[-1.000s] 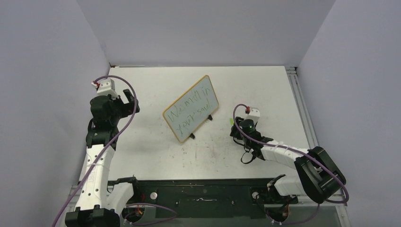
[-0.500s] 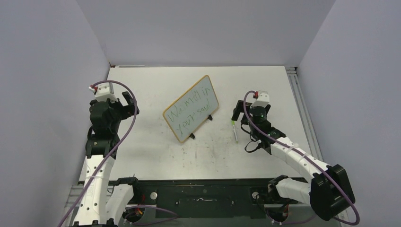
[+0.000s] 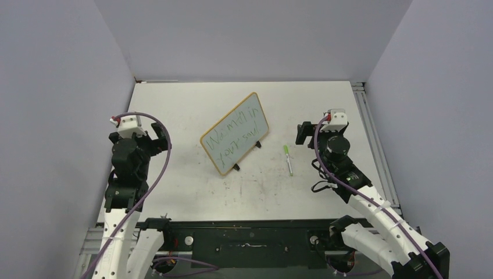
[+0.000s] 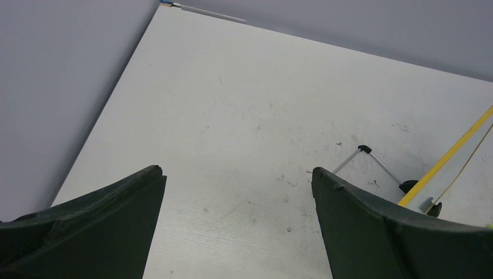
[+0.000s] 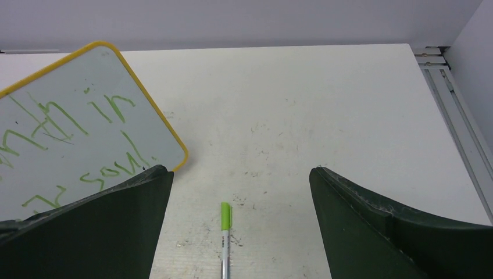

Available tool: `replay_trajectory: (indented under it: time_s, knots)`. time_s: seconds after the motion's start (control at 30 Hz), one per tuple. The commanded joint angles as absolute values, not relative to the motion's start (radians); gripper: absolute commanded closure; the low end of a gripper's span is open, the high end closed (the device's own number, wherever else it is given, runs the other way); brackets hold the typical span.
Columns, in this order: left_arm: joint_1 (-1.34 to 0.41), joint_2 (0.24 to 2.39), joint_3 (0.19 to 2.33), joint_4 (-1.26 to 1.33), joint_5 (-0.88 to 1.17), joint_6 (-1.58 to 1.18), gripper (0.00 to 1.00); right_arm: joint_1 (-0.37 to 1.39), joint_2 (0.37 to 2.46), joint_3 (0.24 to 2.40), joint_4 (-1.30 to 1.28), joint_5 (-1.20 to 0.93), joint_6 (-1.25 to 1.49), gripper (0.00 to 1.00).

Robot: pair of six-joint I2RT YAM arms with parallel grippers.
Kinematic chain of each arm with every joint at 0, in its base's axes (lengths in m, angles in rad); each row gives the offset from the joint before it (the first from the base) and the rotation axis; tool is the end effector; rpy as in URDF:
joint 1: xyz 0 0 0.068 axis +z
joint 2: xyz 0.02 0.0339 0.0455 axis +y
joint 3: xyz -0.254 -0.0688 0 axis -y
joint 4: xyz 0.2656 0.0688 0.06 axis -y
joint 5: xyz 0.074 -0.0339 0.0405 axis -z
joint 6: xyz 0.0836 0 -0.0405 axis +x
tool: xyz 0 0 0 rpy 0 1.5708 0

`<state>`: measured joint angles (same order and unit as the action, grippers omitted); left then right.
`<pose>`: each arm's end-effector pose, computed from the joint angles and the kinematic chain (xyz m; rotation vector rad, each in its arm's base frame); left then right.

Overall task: Write a sentence on the whiteboard
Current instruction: Reset both arms

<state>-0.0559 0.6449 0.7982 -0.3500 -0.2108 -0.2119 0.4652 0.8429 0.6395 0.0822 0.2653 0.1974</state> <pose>0.2237 0.0050 0.3356 -0.2889 1.7393 -0.0082 0.2572 0.1046 0.2895 -0.0276 1.6949 0.2725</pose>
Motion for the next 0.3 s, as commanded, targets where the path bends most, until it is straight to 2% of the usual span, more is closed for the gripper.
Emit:
replay_trajectory:
  time_s: [0.0, 0.27]
  knots:
    - [-0.072, 0.622, 0.797, -0.337, -0.231, -0.184, 0.04, 0.463, 0.836, 0.628, 0.128, 0.279, 0.164, 0.09]
    - [-0.072, 0.655, 0.811, -0.353, -0.243, -0.184, 0.04, 0.463, 0.831, 0.622, 0.135, 0.287, 0.166, 0.09]
